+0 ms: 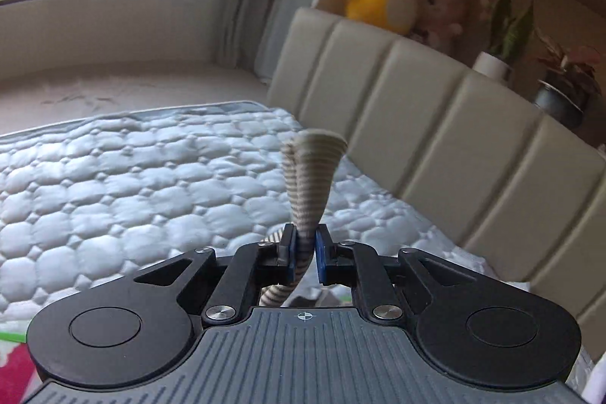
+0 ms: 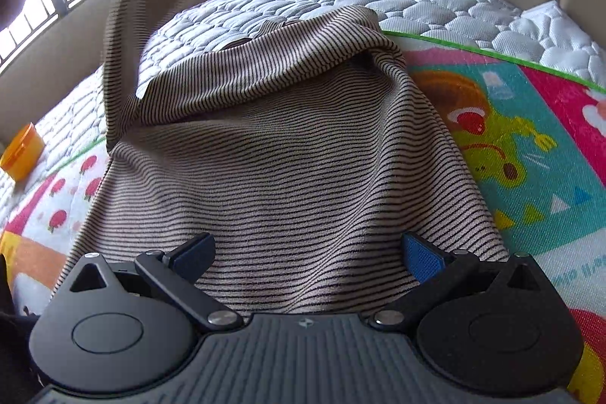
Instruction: Fold clothes
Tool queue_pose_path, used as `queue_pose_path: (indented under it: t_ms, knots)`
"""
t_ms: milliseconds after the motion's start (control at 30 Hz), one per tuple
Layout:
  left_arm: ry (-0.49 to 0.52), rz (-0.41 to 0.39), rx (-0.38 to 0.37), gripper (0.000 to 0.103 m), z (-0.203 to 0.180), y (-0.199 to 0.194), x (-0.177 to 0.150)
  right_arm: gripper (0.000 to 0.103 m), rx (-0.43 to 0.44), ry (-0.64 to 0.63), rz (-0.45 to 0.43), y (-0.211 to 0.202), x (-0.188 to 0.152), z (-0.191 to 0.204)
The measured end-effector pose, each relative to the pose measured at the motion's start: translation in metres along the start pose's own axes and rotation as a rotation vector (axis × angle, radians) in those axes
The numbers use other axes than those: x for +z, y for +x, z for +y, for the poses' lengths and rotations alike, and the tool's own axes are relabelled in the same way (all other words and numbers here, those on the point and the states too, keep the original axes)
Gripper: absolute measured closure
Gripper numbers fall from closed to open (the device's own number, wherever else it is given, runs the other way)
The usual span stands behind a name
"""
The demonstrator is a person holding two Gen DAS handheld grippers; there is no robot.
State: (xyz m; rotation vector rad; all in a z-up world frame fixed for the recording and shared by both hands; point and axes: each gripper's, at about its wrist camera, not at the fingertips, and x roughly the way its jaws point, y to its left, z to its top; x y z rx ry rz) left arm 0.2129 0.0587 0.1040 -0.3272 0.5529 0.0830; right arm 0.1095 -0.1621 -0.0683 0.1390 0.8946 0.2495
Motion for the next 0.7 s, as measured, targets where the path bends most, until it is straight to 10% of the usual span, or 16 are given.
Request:
queue_pose_path:
  t_ms: [267, 533, 700]
  knots:
    - [0.131, 0.014, -0.167, 0.08, -0.109, 0.032, -0.01, 0.0, 0.035, 0.059, 0.01, -0.001, 0.006, -0.008]
    - [0.187, 0.099, -0.064, 0.038, -0.048, 0.013, -0.053, 0.0, 0.084, 0.161, -0.007, -0.003, 0.005, -0.022]
    - [0.193, 0.208, 0.044, 0.011, 0.017, 0.01, -0.091, 0.0, 0.02, -0.033, -0.008, 0.0, -0.007, 0.0]
